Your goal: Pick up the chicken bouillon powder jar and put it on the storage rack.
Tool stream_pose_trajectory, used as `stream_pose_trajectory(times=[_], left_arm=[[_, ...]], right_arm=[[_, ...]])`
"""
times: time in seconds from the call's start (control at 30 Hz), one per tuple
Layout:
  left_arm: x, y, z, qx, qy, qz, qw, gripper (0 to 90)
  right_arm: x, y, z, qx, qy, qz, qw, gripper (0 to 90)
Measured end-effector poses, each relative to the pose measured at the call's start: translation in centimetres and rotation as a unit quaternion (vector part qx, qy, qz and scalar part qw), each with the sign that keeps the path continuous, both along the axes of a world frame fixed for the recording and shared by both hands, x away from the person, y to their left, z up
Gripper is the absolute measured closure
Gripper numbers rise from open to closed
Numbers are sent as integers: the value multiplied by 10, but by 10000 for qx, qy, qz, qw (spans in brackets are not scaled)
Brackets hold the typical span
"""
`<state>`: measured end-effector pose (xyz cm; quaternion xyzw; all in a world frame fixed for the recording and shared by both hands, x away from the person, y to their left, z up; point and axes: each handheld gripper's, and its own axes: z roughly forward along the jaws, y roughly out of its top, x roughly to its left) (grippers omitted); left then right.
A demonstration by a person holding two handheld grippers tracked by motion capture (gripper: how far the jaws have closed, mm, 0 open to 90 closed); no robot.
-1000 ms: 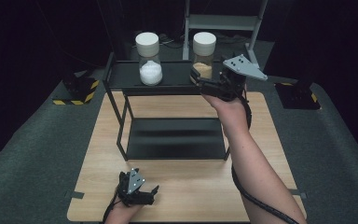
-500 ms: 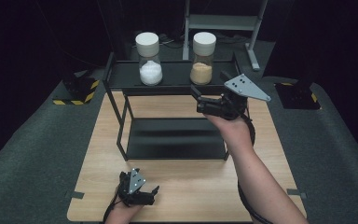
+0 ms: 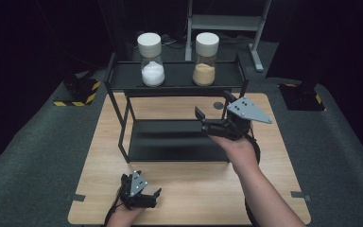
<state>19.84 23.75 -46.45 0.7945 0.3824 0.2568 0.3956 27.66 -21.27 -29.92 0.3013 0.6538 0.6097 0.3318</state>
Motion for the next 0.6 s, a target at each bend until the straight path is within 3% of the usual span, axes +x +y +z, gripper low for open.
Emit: stream_pose_trajectory(times=[0.6], left_arm=[[0,-2,0,53,-2,10,10000,10]], right_arm=[[-24,-17,-59,-417,317,128,9985,0]])
